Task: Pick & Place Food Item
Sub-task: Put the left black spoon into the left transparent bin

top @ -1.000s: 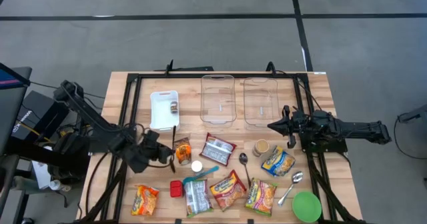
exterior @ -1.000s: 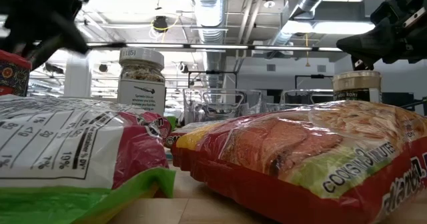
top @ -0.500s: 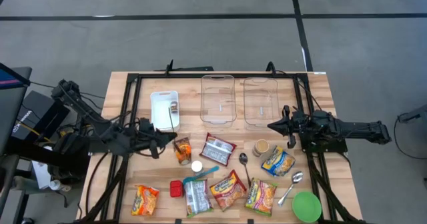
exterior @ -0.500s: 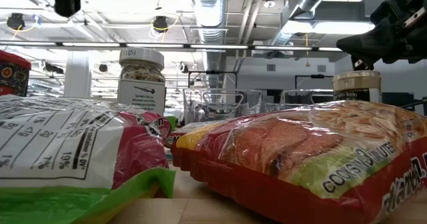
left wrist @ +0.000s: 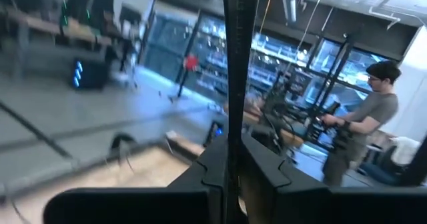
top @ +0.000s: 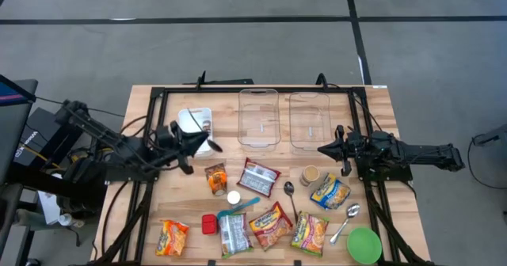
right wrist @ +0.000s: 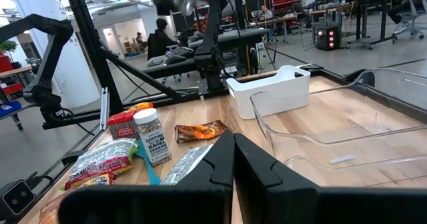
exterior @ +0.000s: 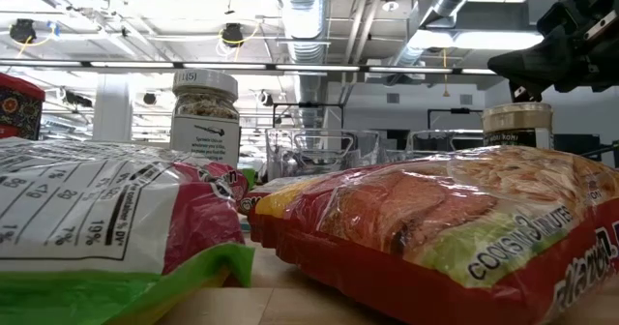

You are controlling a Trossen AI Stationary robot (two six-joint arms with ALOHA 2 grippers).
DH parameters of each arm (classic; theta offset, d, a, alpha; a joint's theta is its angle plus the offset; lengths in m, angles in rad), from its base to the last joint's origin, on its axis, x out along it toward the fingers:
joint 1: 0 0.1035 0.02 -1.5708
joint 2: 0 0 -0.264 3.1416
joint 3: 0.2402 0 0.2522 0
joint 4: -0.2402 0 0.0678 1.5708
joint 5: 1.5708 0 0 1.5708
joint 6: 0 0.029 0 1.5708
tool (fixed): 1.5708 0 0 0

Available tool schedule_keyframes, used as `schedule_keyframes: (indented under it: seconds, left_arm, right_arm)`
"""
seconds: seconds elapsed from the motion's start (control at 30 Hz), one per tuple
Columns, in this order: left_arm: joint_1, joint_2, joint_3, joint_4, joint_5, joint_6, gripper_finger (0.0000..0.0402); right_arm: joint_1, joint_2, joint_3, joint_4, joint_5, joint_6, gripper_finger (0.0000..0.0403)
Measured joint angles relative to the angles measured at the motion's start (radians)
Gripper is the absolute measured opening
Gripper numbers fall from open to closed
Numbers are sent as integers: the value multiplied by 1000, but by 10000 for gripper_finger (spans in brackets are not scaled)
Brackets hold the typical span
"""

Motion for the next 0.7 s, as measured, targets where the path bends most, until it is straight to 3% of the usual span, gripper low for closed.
schedule_keyframes:
  seconds: [0.13, 0.37, 0.7]
  left_arm:
    - [58, 0, 0, 67, 53, 123, 14]
    - [172, 2, 0, 56, 198, 207, 19]
    - [363, 2, 0, 59, 458, 208, 16]
  right_arm:
    - [0, 0, 0, 0, 0, 0, 0]
    - [0, 0, 0, 0, 0, 0, 0]
    - [0, 0, 0, 0, 0, 0, 0]
